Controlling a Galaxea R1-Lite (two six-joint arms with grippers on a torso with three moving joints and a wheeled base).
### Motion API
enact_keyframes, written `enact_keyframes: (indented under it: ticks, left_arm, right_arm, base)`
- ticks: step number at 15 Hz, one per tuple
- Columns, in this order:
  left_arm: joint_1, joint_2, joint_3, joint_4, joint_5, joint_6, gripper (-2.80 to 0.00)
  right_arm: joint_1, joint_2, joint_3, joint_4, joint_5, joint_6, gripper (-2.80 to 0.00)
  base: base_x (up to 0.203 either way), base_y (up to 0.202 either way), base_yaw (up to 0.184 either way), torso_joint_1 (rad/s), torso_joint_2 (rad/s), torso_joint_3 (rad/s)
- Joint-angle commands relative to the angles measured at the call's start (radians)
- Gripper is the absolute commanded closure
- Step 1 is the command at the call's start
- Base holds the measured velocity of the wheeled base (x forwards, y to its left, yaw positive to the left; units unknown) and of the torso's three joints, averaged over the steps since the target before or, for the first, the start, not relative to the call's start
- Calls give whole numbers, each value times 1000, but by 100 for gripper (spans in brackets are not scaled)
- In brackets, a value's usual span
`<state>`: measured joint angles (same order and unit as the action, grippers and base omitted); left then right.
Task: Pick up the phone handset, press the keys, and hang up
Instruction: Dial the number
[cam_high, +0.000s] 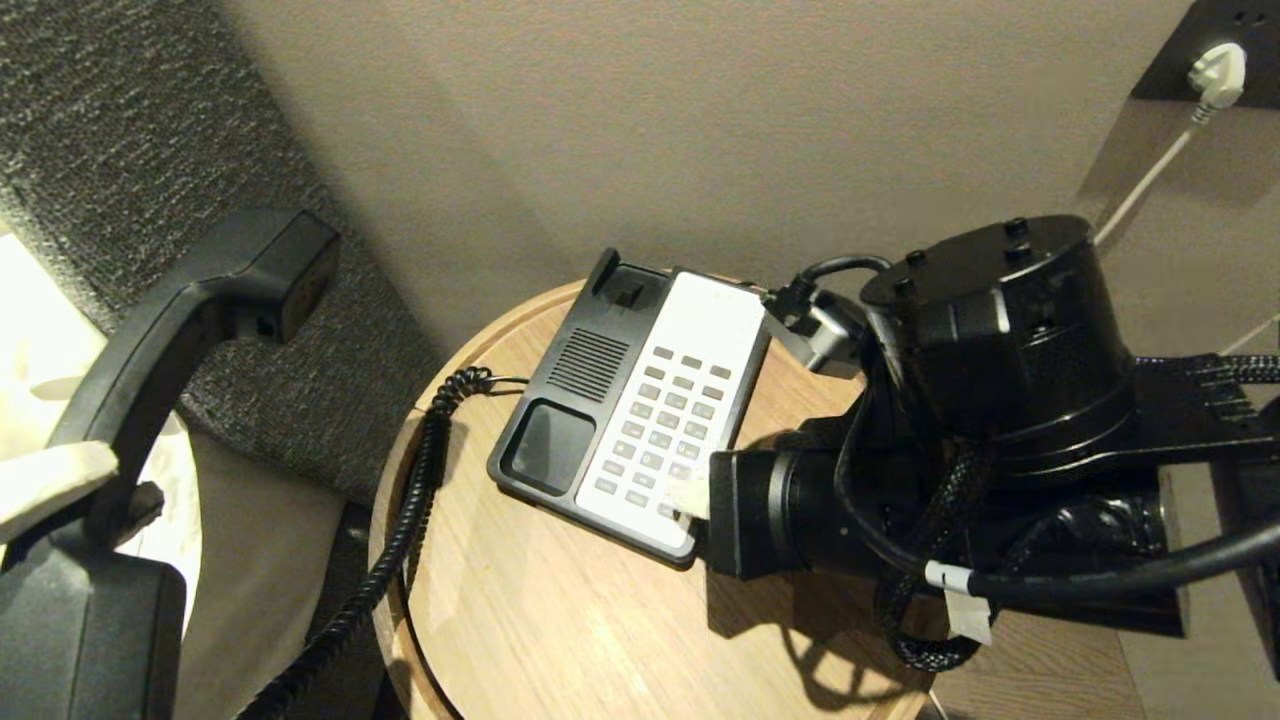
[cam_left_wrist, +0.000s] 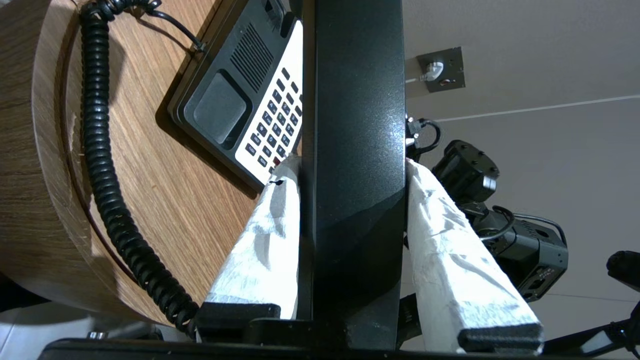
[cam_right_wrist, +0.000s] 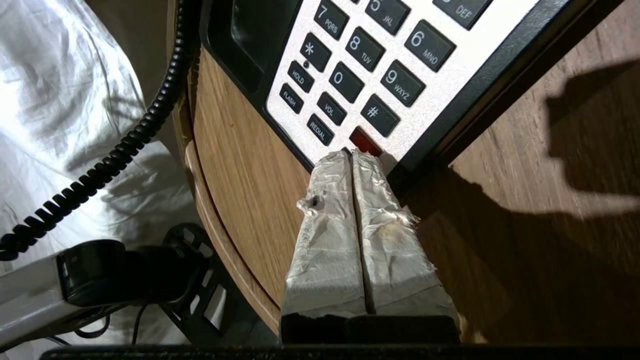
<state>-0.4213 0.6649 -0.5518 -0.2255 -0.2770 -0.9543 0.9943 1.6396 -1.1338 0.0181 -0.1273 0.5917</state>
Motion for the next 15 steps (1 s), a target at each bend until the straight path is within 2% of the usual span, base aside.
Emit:
enact_keyframes:
  ticks: [1,15]
  left_arm:
    - [-1,1,3,-1,-2,-6,0]
    - [0,2,3,-1,-2,-6,0]
  right_arm:
    - [1,-3,5,2,1,7,0]
    - [3,28,14,-12,16,10,0]
  base:
    - [0,0,0,0,0,0]
    - [0,0,0,0,0,0]
